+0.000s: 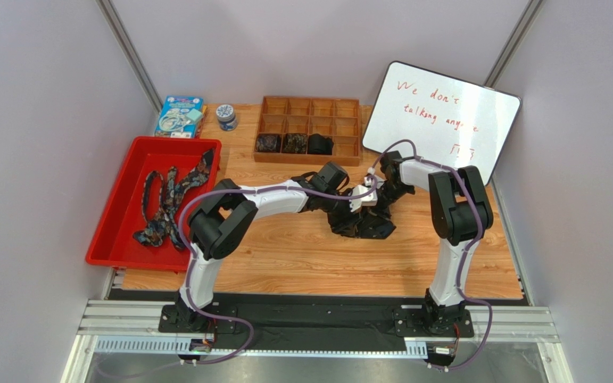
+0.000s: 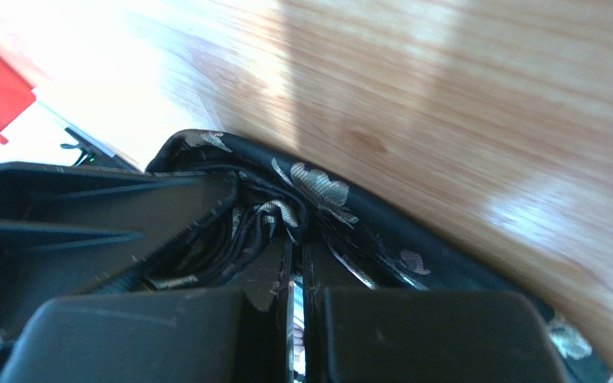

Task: Roll the ties
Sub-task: Roll the tie at the center of the board.

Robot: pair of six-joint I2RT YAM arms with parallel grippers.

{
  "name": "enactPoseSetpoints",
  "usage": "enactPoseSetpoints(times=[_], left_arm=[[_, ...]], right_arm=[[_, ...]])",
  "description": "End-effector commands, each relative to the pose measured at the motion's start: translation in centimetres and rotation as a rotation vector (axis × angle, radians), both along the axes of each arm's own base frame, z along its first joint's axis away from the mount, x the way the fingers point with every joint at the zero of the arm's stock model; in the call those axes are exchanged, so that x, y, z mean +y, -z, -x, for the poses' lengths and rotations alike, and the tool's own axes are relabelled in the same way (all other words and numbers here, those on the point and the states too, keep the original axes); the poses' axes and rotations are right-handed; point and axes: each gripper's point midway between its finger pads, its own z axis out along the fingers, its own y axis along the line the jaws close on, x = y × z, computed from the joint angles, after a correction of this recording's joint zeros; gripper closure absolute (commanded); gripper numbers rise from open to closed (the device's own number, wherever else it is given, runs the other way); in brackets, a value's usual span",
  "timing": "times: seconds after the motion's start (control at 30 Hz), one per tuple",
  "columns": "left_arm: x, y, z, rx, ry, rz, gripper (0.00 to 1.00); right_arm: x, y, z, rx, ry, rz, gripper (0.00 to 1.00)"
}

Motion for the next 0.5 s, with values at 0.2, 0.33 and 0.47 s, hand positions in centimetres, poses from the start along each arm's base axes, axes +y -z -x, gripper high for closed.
enactPoseSetpoints(times=[0.2, 0.33, 0.47], left_arm=[[-1.5, 0.5, 0.6, 0.028, -0.047, 0.033, 0.48], [0.0, 2.7, 1.2, 0.025, -0.065, -0.016, 0.55], [0.2, 3.5, 1.7, -0.064, -0.030, -0.086, 0.59]], right_arm=[[0.1, 5.6, -2.4, -0.142, 0.020, 0.163, 1.00], [1.5, 4.7, -2.5, -0.162, 0.035, 0.070, 1.00], [3.0, 3.0, -1.9, -0.127, 0.022, -0.047, 0.99]])
